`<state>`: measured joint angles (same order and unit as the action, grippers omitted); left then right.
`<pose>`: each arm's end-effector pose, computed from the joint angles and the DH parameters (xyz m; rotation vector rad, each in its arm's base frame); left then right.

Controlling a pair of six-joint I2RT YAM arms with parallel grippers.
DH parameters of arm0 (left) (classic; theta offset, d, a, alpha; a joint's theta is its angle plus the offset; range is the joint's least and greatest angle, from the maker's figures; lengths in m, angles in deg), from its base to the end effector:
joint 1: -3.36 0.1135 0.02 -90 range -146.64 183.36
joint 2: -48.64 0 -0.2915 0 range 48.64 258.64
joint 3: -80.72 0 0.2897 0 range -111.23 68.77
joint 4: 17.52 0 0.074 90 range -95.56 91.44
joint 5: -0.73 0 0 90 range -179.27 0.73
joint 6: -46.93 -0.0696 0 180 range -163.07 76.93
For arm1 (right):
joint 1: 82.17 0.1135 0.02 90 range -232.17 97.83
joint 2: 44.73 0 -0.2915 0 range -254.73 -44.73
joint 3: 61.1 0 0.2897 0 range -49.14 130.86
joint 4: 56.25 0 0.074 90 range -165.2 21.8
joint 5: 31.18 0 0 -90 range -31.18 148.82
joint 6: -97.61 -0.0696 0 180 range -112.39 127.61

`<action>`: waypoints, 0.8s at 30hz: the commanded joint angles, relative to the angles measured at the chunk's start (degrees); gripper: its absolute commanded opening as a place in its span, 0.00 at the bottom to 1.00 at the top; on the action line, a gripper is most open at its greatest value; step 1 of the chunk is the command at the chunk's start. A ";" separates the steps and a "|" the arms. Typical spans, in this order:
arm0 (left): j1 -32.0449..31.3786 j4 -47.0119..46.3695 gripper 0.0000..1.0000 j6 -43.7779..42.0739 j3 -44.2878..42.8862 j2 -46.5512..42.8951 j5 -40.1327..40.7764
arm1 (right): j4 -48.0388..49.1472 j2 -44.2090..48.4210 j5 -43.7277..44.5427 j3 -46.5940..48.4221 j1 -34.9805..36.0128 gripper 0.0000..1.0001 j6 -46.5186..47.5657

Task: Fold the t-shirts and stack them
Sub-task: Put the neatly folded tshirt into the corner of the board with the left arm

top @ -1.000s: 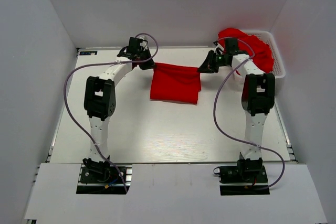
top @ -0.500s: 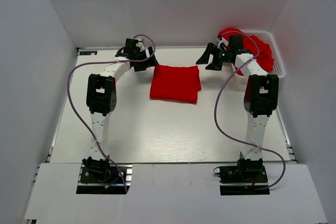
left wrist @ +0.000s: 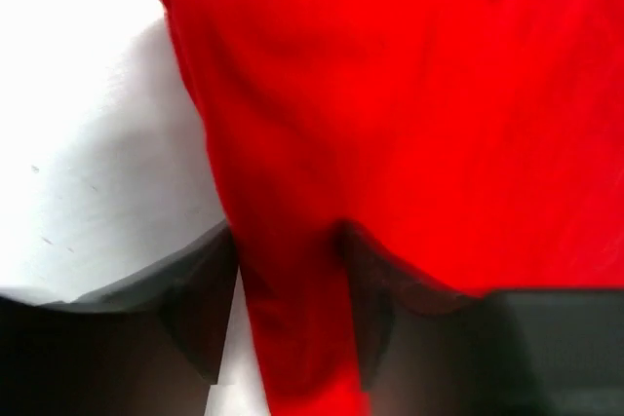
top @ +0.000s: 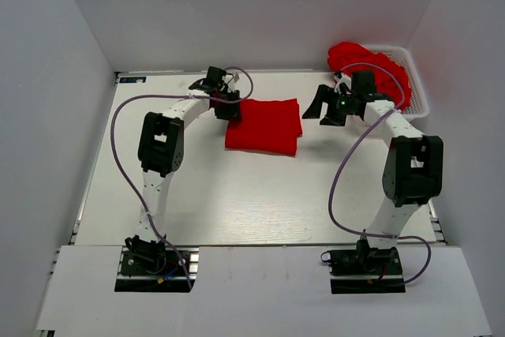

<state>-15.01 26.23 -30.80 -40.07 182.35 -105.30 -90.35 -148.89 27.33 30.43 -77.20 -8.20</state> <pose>0.5455 -0.2014 0.1417 0.2476 2.5887 -0.5583 0.4605 0.0765 0.2357 -0.0400 2.3851 0.8270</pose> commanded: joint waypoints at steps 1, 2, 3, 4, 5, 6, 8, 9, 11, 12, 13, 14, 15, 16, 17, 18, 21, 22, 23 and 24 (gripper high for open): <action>-0.96 3.37 0.41 -4.26 0.46 -1.43 1.62 | 1.41 5.89 4.14 -3.35 -0.14 0.90 1.66; -1.57 3.37 0.36 -5.06 1.25 -1.43 1.62 | 1.24 7.29 5.11 -4.85 -0.23 0.90 2.01; -1.58 3.97 0.31 -5.67 2.56 -1.43 1.62 | 1.23 8.61 5.81 -6.17 -0.14 0.90 2.28; -2.36 4.76 0.25 -5.68 2.58 -1.43 3.45 | 1.23 9.23 7.91 -6.96 -0.14 0.90 2.63; -2.37 4.77 0.10 -5.68 3.10 -1.43 3.46 | 1.15 10.46 8.37 -9.32 -0.14 0.90 2.72; -2.37 5.38 0.03 -5.68 3.10 -0.83 3.46 | 1.06 10.99 8.80 -10.04 -0.40 0.90 2.89; -2.37 5.91 0.00 -5.68 2.58 -0.82 5.48 | 0.45 13.10 10.83 -11.10 -0.32 0.90 3.24; -2.37 5.91 0.00 -5.68 2.58 -0.82 6.09 | -0.17 13.54 11.70 -12.41 -0.31 0.90 3.59; -1.41 5.91 0.00 -4.98 2.58 -2.57 6.89 | -0.35 15.82 12.93 -14.25 -0.49 0.90 3.68; -1.40 5.91 0.00 -4.19 2.58 -3.10 7.41 | -0.17 16.44 14.16 -14.70 -0.40 0.90 3.60; -0.45 5.91 0.00 -4.19 2.58 -3.63 9.77 | -0.17 18.27 14.95 -15.49 -0.49 0.90 3.16; 0.08 7.22 0.00 -4.19 2.05 -4.15 12.49 | -0.09 18.90 16.96 -16.02 -0.40 0.90 2.90; 0.79 8.28 0.00 -4.19 2.05 -4.68 19.30 | 0.70 20.21 17.68 -17.07 -0.58 0.90 2.20; 0.79 9.33 0.00 -4.19 1.53 -5.47 22.42 | 0.88 21.44 18.21 -18.04 -0.49 0.90 1.58; 1.49 11.00 0.00 -5.32 1.52 -5.48 24.62 | 1.14 22.32 19.34 -18.39 -0.49 0.90 1.23; 2.80 11.01 0.00 -5.33 1.52 -6.26 26.99 | 1.23 22.33 19.62 -19.27 -0.49 0.90 0.61; 6.31 11.71 0.00 -6.56 1.52 -8.37 28.94 | 1.32 23.12 20.41 -19.80 -0.49 0.90 -0.18; 7.20 11.71 0.00 -7.26 2.22 -8.38 29.56 | 1.23 23.04 20.32 -19.72 -0.49 0.90 -0.36; 7.99 11.19 0.00 -8.66 2.23 -9.16 30.09 | 1.06 22.51 20.32 -19.54 -0.66 0.90 -0.53; 9.65 10.58 0.00 -9.37 2.23 -9.86 31.83 | 0.80 22.25 20.67 -19.28 -0.49 0.90 -0.71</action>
<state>-9.52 35.58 -37.07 -38.43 179.24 -81.76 -90.57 -126.85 45.97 11.04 -77.40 -7.70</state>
